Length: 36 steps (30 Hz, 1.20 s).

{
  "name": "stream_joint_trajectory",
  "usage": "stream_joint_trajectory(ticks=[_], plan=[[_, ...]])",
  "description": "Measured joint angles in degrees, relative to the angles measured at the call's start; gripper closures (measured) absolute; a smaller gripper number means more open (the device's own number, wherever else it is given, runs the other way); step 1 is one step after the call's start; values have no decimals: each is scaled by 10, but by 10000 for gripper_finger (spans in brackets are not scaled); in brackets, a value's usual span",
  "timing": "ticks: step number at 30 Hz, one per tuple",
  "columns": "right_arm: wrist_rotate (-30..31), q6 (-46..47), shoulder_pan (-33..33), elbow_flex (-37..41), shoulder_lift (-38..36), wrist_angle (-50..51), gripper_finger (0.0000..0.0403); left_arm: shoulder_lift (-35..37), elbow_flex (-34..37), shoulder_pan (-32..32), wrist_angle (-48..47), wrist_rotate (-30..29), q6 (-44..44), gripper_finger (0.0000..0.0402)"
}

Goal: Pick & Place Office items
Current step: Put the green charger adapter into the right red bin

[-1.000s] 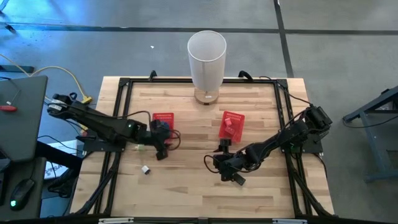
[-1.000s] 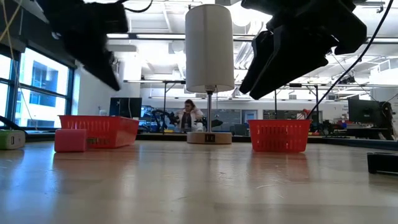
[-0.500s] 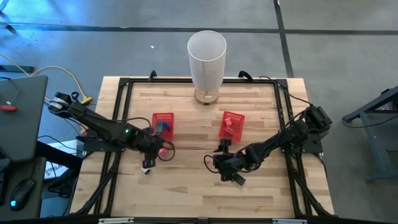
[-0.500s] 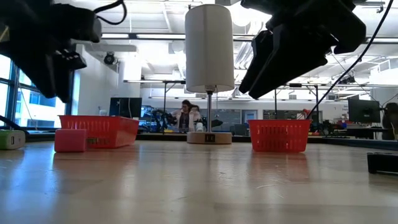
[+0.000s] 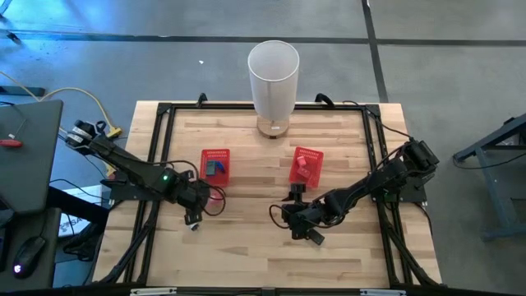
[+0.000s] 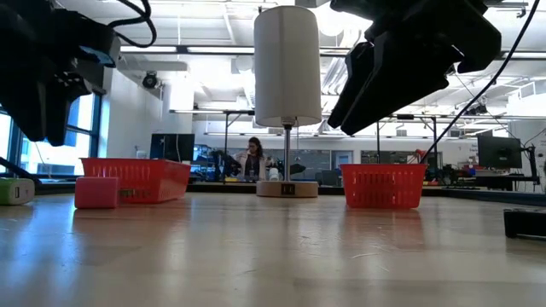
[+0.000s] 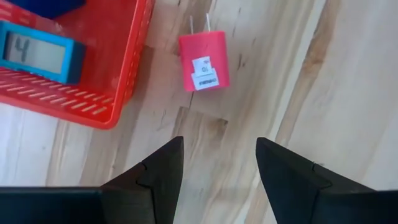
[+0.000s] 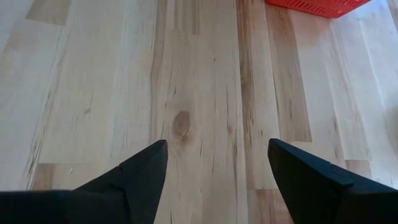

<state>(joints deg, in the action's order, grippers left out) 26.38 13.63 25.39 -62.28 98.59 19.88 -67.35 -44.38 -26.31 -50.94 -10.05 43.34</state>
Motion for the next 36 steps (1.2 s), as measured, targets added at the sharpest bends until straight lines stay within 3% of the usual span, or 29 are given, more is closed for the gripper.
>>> stream_joint_trajectory(ticks=[7,12,19,28,36], plan=[[-17,2,0,0,0,0,136,0,8,-23,-1,-19,22,202],[-20,3,0,0,0,0,136,0,11,-42,-3,-51,45,145],[-19,3,0,0,0,0,136,0,11,-55,-11,-50,43,76],[-19,2,0,0,0,-14,136,0,11,-55,-8,-45,77,70],[-21,2,0,0,0,-14,136,0,11,-55,-19,-53,-31,70]])
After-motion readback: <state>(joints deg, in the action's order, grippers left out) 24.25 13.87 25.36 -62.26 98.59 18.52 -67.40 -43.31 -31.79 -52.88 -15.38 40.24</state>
